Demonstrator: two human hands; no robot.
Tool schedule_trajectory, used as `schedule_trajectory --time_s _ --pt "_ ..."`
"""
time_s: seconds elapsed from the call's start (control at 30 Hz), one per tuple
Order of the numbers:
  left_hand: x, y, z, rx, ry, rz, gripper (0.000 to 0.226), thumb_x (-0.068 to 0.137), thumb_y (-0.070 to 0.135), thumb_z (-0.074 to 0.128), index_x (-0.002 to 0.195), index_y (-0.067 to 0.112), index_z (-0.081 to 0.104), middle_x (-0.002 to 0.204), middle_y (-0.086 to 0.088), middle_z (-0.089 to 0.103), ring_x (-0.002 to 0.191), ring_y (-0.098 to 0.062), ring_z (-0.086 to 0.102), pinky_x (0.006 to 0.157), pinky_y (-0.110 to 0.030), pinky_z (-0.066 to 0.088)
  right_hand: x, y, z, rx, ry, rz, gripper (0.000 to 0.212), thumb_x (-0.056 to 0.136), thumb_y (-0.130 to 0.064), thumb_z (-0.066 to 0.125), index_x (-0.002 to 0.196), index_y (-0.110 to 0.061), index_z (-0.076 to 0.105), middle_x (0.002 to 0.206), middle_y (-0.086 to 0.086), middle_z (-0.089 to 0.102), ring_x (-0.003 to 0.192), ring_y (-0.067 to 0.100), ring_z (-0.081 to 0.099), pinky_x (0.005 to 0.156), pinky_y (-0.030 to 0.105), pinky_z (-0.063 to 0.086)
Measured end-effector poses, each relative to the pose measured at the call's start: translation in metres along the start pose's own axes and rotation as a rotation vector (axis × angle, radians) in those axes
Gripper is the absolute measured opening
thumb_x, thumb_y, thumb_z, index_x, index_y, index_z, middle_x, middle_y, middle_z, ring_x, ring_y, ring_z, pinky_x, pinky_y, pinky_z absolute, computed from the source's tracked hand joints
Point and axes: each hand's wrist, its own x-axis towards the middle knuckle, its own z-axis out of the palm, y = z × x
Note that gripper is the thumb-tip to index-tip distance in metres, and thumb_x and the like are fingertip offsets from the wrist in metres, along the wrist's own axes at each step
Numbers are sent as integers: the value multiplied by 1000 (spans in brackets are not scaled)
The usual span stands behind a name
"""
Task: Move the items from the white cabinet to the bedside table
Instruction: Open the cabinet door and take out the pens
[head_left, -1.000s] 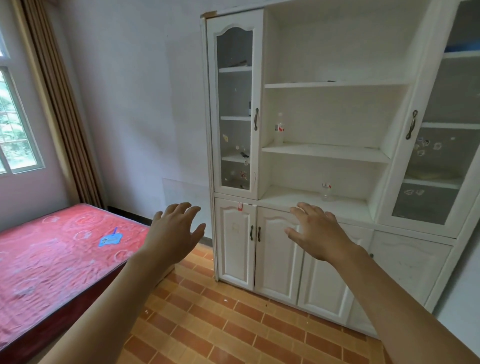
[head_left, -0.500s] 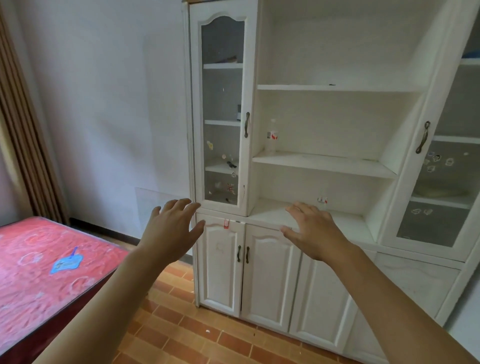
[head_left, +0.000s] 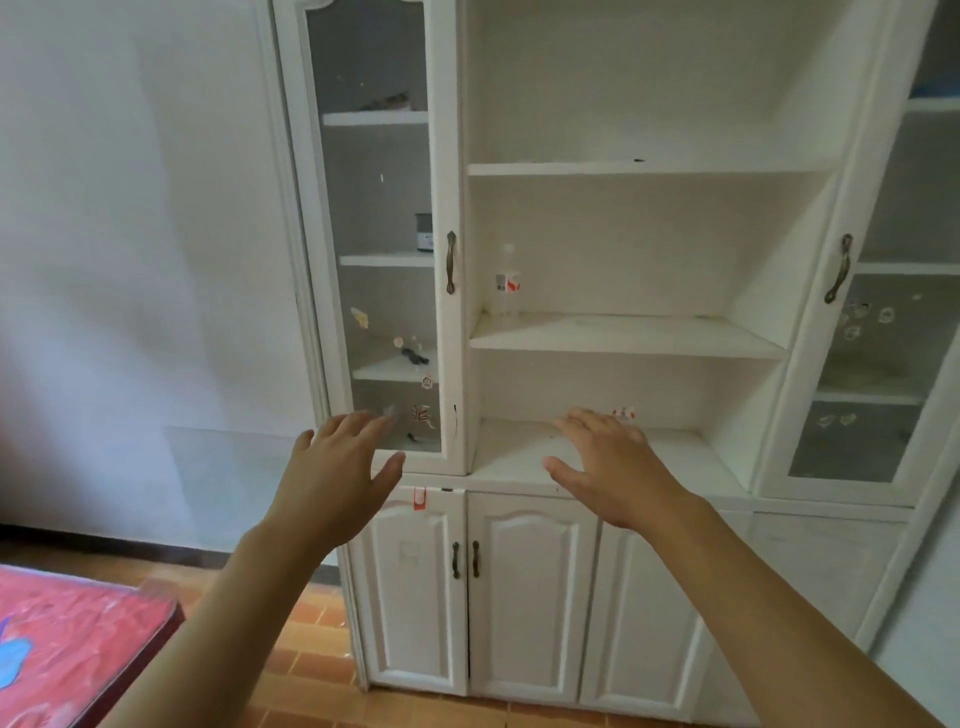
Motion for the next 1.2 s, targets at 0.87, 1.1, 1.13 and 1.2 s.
schedule_trajectory --time_s 0.87,1.1,1.13,1.2 --pt "271 -3 182 -67 50 -70 52 101 60 38 145 33 48 152 6 49 140 -21 45 118 -48 37 329 136 86 27 -3 -197 66 103 -59 40 160 -27 32 169 -2 27 154 18 23 124 44 21" --pt "308 -7 201 -63 85 -46 55 99 57 32 138 30 57 141 5 60 131 -19 54 112 -46 43 402 145 123 91 -22 -296 65 103 -60 40 160 -29 32 168 -5 27 154 15 22 125 42 19" --pt "316 -11 202 -56 93 -47 56 98 58 32 138 29 58 141 5 60 132 -20 54 112 -46 42 412 145 127 101 -16 -307 64 103 -60 40 160 -30 33 168 -6 28 153 14 23 125 41 19" --pt "335 -18 203 -36 104 -52 58 98 59 30 140 28 57 143 4 59 133 -20 53 114 -46 41 430 142 133 110 1 -326 62 103 -59 41 158 -30 35 166 -6 30 152 14 24 124 40 20"
